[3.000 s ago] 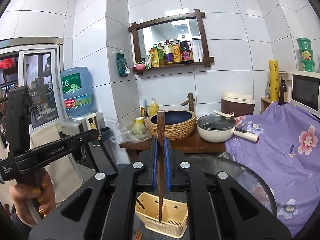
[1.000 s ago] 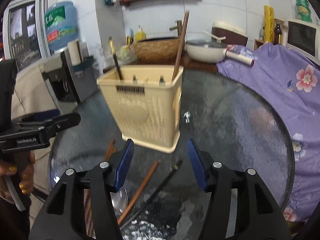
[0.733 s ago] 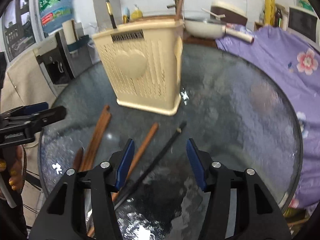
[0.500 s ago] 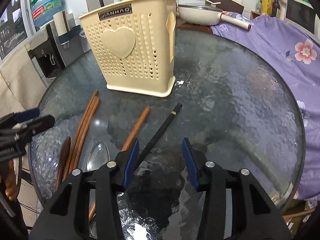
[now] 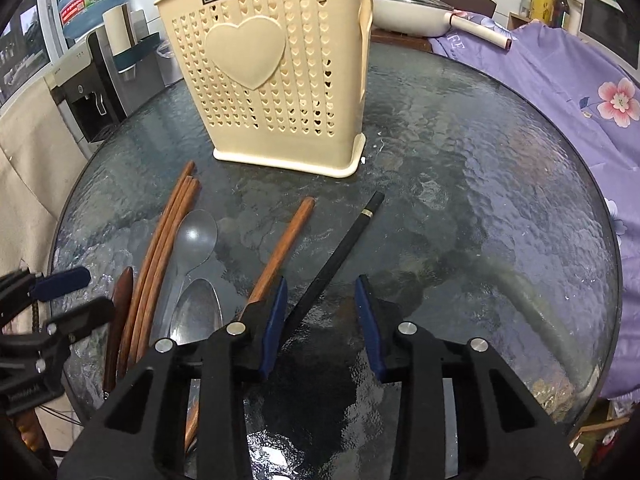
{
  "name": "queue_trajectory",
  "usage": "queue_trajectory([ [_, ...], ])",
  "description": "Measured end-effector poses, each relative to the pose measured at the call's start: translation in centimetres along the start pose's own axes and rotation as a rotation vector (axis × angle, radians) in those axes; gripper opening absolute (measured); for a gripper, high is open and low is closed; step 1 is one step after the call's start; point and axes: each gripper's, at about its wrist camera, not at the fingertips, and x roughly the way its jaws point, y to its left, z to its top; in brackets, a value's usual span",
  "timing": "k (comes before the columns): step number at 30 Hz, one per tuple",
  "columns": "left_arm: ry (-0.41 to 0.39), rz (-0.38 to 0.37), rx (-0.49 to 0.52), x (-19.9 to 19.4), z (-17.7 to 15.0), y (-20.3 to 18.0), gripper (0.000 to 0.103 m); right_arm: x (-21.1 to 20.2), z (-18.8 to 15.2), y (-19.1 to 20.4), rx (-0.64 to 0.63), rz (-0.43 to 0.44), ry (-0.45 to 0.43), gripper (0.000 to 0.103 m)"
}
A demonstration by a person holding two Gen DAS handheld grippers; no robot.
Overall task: Organize utensils
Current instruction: 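Move both tools back over the remaining utensils, then grasp the brown wooden spoon with left tool while right tool grasps a black chopstick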
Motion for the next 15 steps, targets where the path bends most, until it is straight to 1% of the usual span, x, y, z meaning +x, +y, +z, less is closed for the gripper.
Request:
queue_trajectory([
  [2,0.013,-0.017,-0.001,0.3,-0.2,-0.3,0.044,0.2,0.1,-0.1,0.005,0.000,0.003,0.036],
  [6,0.027,-0.009,0.009,0.6,-0.3,-0.5,0.041,0.3,0.4,0.1,-0.005,-0.012,0.008,0.035],
  [10,0.038,-0.020,0.008,0.7,-0.5,-0.7,0.033,0.7,0.5,0.6,-0.033,-0.032,0.011,0.034],
  [12,0.038,-0.015,0.015,0.7,-0.5,-0.9,0.030,0.8,0.6,0.7,-0.042,-0.038,0.014,0.032],
  [14,0.038,-0.009,0.028,0.7,-0.5,-1.4,0.025,0.9,0.8,0.9,-0.060,-0.039,0.015,0.026],
  [15,0.041,-0.005,0.031,0.8,-0.5,-1.5,0.024,1.0,0.8,0.9,-0.068,-0.037,0.018,0.025],
])
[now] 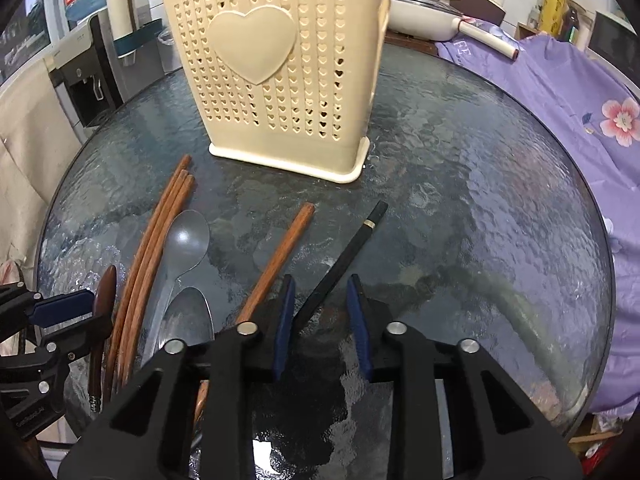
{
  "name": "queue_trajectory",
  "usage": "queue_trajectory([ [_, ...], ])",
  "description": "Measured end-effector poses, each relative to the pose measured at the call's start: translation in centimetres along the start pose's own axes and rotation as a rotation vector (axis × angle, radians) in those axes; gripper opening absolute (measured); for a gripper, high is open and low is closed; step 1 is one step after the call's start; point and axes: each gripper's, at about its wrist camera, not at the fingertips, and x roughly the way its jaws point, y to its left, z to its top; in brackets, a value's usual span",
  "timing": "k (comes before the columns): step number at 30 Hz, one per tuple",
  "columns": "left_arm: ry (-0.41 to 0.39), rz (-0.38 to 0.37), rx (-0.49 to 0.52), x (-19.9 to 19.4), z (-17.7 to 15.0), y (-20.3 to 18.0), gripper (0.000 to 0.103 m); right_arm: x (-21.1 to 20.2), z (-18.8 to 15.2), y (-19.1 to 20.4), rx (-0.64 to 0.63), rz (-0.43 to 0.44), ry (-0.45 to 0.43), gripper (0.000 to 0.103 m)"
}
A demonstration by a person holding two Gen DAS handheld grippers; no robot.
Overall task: Organize utensils
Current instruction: 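Grasp the brown wooden spoon with left tool while right tool grasps a black chopstick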
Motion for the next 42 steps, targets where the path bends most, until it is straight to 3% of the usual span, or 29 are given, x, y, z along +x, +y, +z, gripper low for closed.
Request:
queue_trajectory([
  [14,-0.007,0.018,0.020,0.3,0.5,-0.2,0.021,0.5,0.8,-0.7,-0.059,0.046,0.040,0.008],
  [32,0.019,0.006,0.006,1.5,2.7,0.7,0.020,2.4,3.5,-1.9,-0.012,0.046,0.086,0.008],
  [42,0.023,0.023,0.020,1.8,3.3,0.7,0.020,3.5,5.0,-0.8,-0.053,0.015,0.099,0.008],
])
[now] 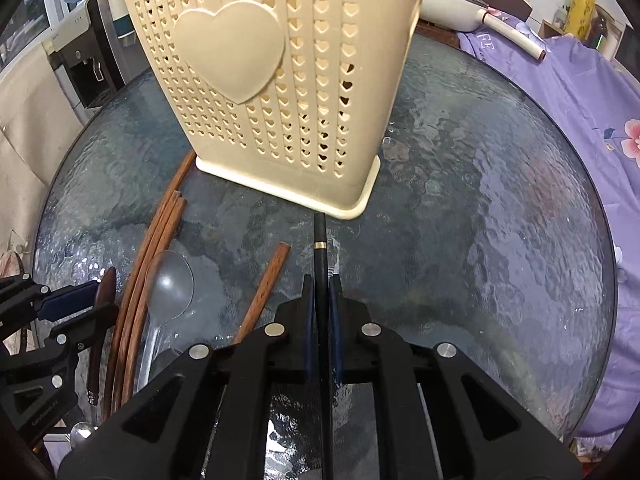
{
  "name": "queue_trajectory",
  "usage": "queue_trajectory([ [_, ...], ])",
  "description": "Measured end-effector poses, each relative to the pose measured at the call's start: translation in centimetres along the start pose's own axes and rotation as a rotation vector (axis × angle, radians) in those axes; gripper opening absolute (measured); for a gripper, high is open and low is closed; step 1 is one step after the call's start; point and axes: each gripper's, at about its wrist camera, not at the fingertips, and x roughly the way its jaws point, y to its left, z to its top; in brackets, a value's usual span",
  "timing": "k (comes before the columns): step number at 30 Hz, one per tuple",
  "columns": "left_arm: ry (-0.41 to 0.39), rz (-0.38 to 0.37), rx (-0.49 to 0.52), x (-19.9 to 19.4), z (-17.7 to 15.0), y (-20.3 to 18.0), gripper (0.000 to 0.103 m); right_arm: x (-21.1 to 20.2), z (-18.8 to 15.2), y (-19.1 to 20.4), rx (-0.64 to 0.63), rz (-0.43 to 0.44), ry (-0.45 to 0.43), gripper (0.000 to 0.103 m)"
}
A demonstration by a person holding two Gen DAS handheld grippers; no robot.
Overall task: Organize utensils
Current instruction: 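Grasp the brown wooden spoon with left tool while right tool grasps a black chopstick, then lift the wooden spoon and black chopstick and carry them toward the holder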
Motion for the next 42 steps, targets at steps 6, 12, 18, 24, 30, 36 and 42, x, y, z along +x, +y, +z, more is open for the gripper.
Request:
queue_trajectory([
  [6,-0.004,0.000,0.001,0.1,0.1,0.0,0.019,0.1,-0.2,1.0,-0.044,-0.008,-0.007,0.008],
  [12,-0.013,0.001,-0.011,0.2,0.3,0.3,0.018,-0.3,-1.1,0.9,-0.026,0.029,-0.032,0.008],
  [18,-0.047,-0.001,-0.022,-0.7,0.8,0.9,0.015,-1.9,-2.0,-0.1,-0.004,0.067,-0.090,0.008],
  [24,-0.105,-0.013,-0.034,-2.6,1.4,1.0,0.015,-4.8,-2.4,-1.0,0.027,0.117,-0.177,0.008],
  [30,-0.184,-0.019,-0.025,-5.6,2.2,0.5,0.015,-8.6,-2.5,-2.2,0.055,0.169,-0.280,0.008],
  [36,-0.237,-0.025,-0.018,-7.5,2.6,0.3,0.015,-11.3,-2.8,-2.6,0.044,0.197,-0.353,0.008],
  [42,-0.269,-0.030,-0.023,-9.1,2.6,0.4,0.015,-13.6,-3.6,-3.3,0.050,0.226,-0.408,0.008],
])
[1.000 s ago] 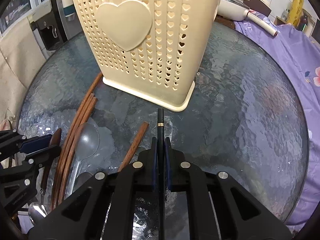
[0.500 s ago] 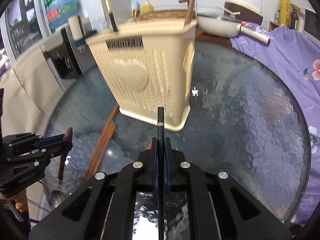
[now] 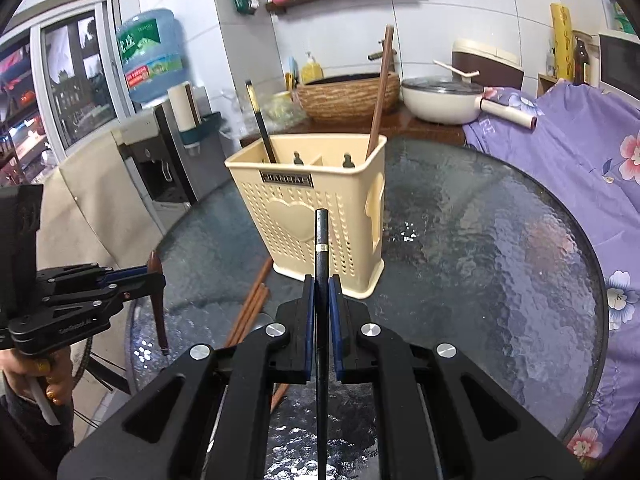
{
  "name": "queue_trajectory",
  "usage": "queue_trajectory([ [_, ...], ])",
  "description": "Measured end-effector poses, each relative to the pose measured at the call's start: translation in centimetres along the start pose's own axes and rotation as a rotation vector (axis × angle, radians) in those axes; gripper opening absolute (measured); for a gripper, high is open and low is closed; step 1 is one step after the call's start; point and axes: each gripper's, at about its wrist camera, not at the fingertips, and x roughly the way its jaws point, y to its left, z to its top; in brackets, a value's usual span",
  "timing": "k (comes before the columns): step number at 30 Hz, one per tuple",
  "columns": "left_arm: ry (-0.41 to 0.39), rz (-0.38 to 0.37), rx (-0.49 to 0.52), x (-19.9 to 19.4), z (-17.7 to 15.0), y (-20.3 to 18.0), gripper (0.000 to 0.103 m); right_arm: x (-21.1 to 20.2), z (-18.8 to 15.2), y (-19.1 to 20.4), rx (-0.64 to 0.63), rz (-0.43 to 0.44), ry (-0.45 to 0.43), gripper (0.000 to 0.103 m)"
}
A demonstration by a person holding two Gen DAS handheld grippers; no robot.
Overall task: Organize utensils
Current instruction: 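Lift the wooden spoon and black chopstick and carry them toward the holder, then lower the wooden spoon and black chopstick into the holder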
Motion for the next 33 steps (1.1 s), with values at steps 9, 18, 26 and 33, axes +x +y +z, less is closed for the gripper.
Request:
queue_trajectory([
  [9,-0.041,-0.003,-0.003,-1.4,0.6,0.2,0.015,-2.7,0.5,0.0,0.010,0.046,-0.050,0.008],
  [18,-0.043,-0.014,-0.016,-1.3,0.8,0.4,0.015,-4.0,1.0,0.3,0.010,0.063,-0.087,0.008],
  [26,-0.060,-0.025,-0.018,-1.9,1.3,0.3,0.015,-4.6,1.3,0.3,0.010,0.068,-0.111,0.008],
  [33,-0.086,-0.035,-0.012,-2.7,2.2,0.1,0.015,-5.6,2.0,0.7,0.003,0.073,-0.139,0.008],
])
